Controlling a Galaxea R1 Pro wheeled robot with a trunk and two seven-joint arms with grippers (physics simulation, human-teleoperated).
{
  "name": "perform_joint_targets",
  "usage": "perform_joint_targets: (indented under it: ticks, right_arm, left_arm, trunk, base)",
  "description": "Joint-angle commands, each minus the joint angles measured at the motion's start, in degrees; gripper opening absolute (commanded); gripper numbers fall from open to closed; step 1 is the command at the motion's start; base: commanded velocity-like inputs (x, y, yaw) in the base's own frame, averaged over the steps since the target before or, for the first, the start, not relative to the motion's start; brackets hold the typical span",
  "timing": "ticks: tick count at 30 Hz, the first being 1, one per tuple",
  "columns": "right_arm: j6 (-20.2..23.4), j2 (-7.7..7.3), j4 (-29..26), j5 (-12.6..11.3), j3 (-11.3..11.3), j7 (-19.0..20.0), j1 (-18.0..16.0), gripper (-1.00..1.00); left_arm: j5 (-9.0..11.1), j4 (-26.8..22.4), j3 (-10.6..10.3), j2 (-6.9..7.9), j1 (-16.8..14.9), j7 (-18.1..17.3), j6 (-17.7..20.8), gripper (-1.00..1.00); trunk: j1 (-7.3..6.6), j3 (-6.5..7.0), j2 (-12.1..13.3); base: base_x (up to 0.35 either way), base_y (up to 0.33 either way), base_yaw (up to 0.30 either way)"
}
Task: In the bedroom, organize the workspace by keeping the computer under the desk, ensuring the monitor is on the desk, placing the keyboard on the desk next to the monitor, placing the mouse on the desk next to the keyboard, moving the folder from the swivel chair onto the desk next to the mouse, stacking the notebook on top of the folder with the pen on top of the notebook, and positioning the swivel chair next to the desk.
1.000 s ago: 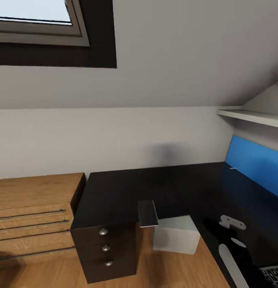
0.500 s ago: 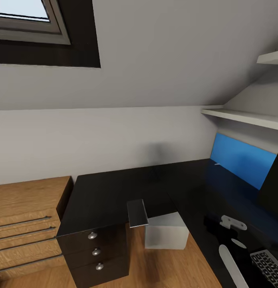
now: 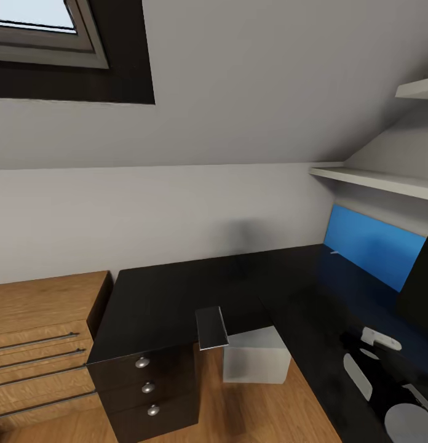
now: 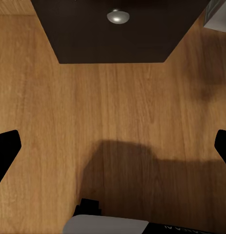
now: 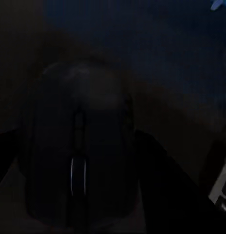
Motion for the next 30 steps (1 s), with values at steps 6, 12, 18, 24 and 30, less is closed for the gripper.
perform_joint_targets:
  ticks: [6, 12, 18, 24, 30]
  right_arm:
    - [-1.97, -1.86, 10.44, -0.46, 0.06, -0.37, -5.68, -1.0]
    - [3.17, -4.39, 13.4, -1.36, -0.01, -0.48, -7.79, -1.0]
    - [7.09, -4.55, 13.34, -5.29, -1.35, -0.28, -7.88, -1.0]
    - [7.11, -4.48, 13.14, -5.74, -1.49, -0.27, -7.88, -1.0]
    - [7.02, -4.37, 10.2, -5.73, -1.53, -0.36, -7.88, -1.0]
  left_arm:
    - [-0.24, -0.06, 0.43, -0.11, -0.02, -0.46, -0.08, 1.0]
    - [-0.24, -0.06, 0.44, -0.15, -0.02, -0.5, -0.1, 1.0]
    - [-0.24, -0.06, 0.44, -0.12, -0.02, -0.5, -0.11, 1.0]
    - [-0.1, -0.39, 0.44, -0.11, -0.02, -0.48, -0.2, 1.0]
    - [0.15, -3.41, 0.66, -0.22, -0.02, -0.33, -0.15, 1.0]
  trunk:
    - [0.01, -0.07, -0.06]
    - [0.01, -0.07, -0.06]
    - [0.01, -0.07, -0.06]
    - [0.01, -0.07, -0.06]
    - [0.01, -0.07, -0.06]
  base:
    - [0.0, 0.0, 0.0]
    - [0.0, 0.0, 0.0]
    - [0.0, 0.0, 0.0]
    - [0.0, 0.0, 0.0]
    - [0.0, 0.0, 0.0]
